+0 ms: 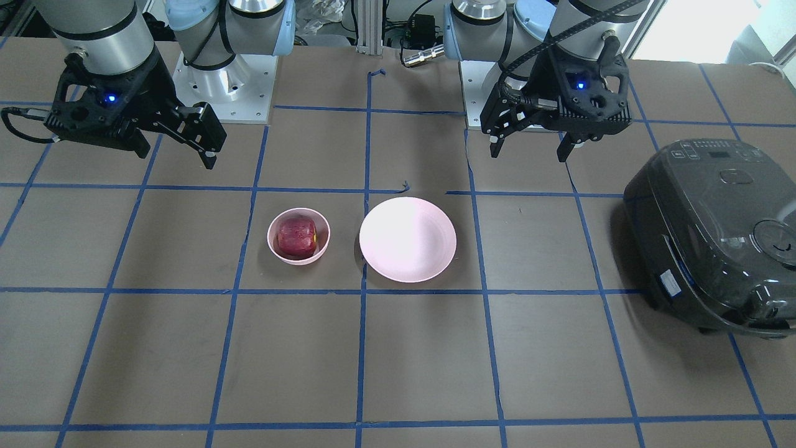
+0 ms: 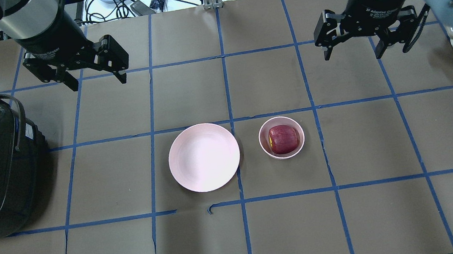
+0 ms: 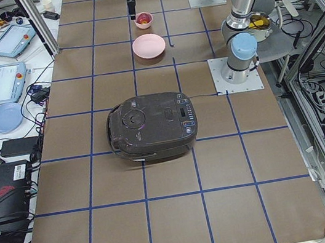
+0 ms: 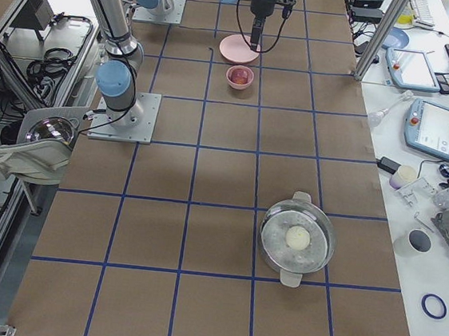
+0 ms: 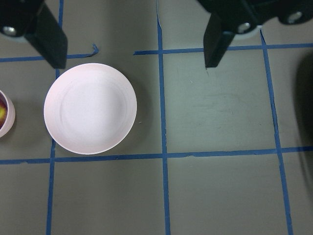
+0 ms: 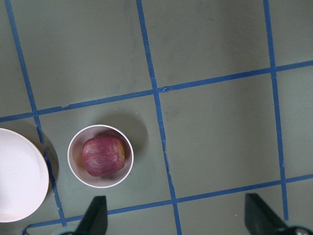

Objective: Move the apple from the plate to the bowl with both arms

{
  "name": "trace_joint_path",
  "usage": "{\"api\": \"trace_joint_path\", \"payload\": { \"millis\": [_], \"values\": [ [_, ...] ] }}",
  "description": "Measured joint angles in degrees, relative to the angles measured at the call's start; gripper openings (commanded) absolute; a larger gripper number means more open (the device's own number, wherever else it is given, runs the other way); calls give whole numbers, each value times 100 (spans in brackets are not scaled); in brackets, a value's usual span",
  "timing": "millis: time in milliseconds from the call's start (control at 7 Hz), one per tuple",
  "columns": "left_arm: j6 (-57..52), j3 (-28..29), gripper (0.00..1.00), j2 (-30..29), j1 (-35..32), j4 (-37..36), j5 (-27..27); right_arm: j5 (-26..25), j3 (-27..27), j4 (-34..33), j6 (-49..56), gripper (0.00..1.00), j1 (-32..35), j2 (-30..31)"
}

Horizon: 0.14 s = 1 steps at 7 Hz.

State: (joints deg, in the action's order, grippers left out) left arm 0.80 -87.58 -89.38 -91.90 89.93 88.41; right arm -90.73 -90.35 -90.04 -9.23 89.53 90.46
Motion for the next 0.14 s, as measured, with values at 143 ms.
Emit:
{"api": "trace_joint_path", "payload": {
  "millis": [143],
  "values": [
    [0, -2, 100, 3, -2, -1, 0, 0, 3, 2, 0, 100, -1, 12]
  ]
}}
